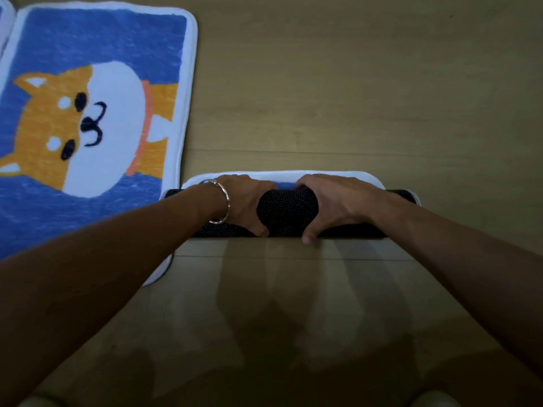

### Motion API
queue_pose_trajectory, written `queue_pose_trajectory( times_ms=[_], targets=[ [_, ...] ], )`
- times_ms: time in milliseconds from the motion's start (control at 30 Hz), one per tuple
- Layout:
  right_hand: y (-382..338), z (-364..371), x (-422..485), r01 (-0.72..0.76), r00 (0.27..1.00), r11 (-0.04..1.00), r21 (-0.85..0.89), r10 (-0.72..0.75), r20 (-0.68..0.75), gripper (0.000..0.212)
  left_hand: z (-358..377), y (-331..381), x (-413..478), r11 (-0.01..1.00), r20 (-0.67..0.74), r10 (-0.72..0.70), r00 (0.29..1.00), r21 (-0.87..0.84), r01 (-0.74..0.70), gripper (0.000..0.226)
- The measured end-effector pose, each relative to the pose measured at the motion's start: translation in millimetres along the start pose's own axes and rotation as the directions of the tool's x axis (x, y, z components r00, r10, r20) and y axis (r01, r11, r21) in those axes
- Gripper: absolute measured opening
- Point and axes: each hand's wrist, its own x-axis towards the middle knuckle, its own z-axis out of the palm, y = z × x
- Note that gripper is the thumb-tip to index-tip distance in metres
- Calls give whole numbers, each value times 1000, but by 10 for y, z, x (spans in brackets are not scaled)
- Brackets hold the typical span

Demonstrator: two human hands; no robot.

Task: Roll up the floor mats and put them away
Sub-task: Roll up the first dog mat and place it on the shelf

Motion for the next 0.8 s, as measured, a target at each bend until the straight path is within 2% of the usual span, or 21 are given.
queue_pose_trajectory(
  times_ms=[67,133,200,267,333,433,500,567,667,800],
  targets=[
    [-12,13,40,-1,1000,1000,-11,1,22,78,42,-29,-49,998,-19,40,999,-37,-41,92],
    [3,-2,80,-9,999,1000,27,8,35,65,77,-46,-111,996,-105,84,991,24,-82,109],
    [34,-13,91,-31,998,994,105,25,61,55,107,-27,-136,987,-152,125,980,115,-108,112],
    [50,24,83,-40,998,989,144,32,57,54,125,8,-117,985,-157,113,981,144,-91,103],
    [71,81,81,-17,1000,990,141,15,12,65,118,15,-88,991,-151,92,984,112,-76,96],
    [88,67,75,-34,999,990,140,37,-19,115,101,-41,-34,993,-96,101,990,66,-95,111],
    [95,40,84,-86,996,985,150,82,29,131,99,-55,-12,998,-75,61,995,38,-58,122],
    [84,34,79,-121,991,983,134,113,71,133,89,-30,-6,999,-35,-11,999,-38,10,128],
    [45,27,48,-117,993,989,89,114,40,130,52,18,-17,995,25,-62,998,-79,64,133],
    [-38,93,11,-35,999,996,-80,33,-29,137,42,43,-61,998,-8,-70,998,-3,69,138]
  ],
)
